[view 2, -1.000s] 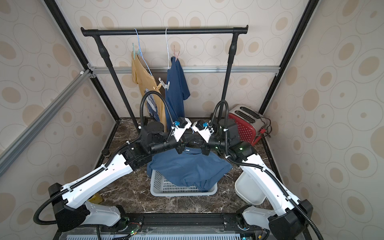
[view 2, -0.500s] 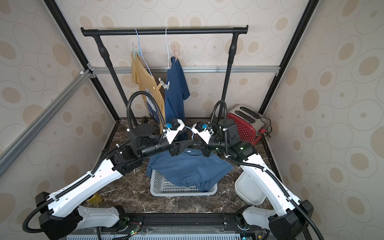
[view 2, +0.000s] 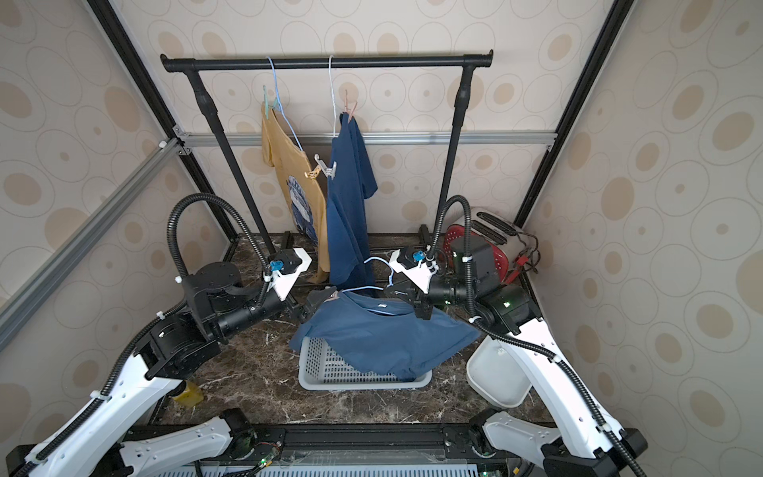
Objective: Remove the clothespins securing t-shirts to the hanger
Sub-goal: Adjust the hanger, then remove the clothespin from the hanger.
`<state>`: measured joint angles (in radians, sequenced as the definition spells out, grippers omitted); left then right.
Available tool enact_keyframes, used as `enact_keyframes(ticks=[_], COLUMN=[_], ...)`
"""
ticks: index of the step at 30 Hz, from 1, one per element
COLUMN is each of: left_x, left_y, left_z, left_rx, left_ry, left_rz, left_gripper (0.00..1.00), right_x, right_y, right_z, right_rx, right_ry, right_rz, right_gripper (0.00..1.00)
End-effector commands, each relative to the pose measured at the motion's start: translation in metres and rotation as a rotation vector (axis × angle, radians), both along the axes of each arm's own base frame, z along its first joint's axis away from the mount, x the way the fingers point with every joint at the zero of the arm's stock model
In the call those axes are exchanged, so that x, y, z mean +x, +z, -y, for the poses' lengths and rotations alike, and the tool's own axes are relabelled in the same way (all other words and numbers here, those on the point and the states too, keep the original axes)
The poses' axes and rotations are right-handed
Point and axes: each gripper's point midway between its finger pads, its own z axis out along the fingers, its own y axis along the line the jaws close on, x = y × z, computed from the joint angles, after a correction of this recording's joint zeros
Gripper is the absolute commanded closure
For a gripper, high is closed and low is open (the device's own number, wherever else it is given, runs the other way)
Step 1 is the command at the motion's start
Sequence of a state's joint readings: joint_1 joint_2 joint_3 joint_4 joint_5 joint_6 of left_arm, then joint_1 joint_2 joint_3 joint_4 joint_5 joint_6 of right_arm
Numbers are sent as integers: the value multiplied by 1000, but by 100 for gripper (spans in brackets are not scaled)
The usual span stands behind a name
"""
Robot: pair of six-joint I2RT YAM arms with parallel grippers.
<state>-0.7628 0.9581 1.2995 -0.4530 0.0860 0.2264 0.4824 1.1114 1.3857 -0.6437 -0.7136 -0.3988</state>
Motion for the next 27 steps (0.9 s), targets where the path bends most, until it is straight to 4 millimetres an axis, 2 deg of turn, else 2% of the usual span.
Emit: enact_keyframes(ticks=[1, 10, 18, 20, 27], left_x=[1, 2, 7, 7, 2], left_y=[-14, -14, -20, -21, -25], left_z=[-14, -15, -5, -5, -12], left_rx=[100, 108, 113, 127, 243], left_ry=[39, 43, 20, 18, -7], left_rz=[10, 10, -3, 2, 46], left_gripper=[11, 9, 3, 2, 1], right_x=[-13, -21, -21, -22, -21], right_y=[19, 55, 71, 70, 45], right_z=[6, 24, 28, 27, 25], right_rx=[6, 146, 176, 173, 108], right_ry=[24, -6, -9, 1, 24], right_rz=[58, 97, 119, 106, 48], right_gripper=[100, 100, 100, 100, 100])
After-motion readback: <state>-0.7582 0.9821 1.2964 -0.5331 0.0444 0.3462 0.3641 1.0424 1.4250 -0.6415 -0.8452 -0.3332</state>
